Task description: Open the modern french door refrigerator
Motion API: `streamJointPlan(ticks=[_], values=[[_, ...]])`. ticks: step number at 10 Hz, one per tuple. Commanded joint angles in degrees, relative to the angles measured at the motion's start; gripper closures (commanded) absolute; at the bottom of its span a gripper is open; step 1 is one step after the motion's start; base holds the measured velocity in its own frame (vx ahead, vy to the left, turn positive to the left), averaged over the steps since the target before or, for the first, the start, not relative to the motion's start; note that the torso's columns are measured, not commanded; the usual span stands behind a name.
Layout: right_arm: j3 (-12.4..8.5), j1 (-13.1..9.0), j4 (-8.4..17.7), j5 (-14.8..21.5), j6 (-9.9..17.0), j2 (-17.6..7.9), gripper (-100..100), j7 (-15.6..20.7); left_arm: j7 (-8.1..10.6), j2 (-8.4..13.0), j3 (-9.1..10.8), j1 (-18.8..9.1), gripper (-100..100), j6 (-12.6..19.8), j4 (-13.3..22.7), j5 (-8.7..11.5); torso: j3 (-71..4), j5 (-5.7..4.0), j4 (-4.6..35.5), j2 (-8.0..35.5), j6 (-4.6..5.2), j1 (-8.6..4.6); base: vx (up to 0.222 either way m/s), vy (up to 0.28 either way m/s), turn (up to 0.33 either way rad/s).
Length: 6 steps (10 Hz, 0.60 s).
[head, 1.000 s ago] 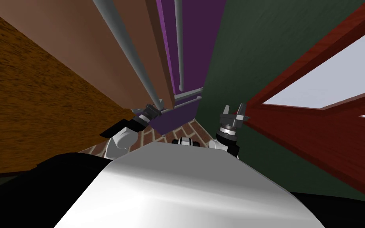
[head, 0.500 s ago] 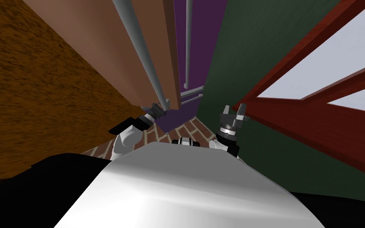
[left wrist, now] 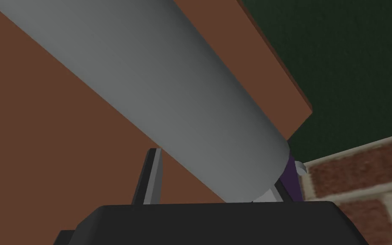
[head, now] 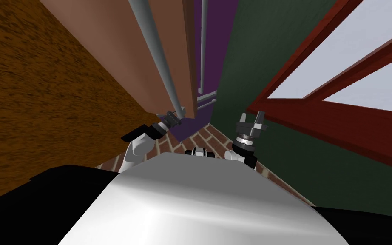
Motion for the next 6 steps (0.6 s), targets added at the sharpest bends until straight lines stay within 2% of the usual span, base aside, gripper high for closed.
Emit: streamJointPlan(ticks=[1, 4, 5, 6], values=[[0.0, 0.0, 0.0, 0.0, 0.0, 0.0, 0, 0.0, -1.64, 1.53, -1.24, -2.25, 100, -1.74, 0.9, 2.63, 0.05, 0.02, -0.01, 0.04, -0.04, -0.03, -0.2, 0.197, -0.163], [0.0, 0.0, 0.0, 0.0, 0.0, 0.0, 0, 0.0, -3.17, 3.44, -2.96, -4.6, 100, -2.55, 1.96, 5.66, -0.23, -0.15, -0.04, -0.3, 0.17, -0.4, -0.182, 0.23, -0.156], [0.0, 0.0, 0.0, 0.0, 0.0, 0.0, 0, 0.0, -1.33, 5.06, -0.25, -4.27, -100, -0.49, 0.99, 7.62, -0.12, -0.11, -0.03, -0.14, 0.14, -0.37, -0.079, 0.084, 0.06], [0.0, 0.03, 0.0, 0.0, 0.0, 0.01, 0, 0.0, -1.33, 5.06, -0.25, -4.27, -100, -0.49, 0.99, 7.71, -0.22, -0.2, -0.26, -0.51, 0.17, -0.94, 0.034, -0.059, 0.138]])
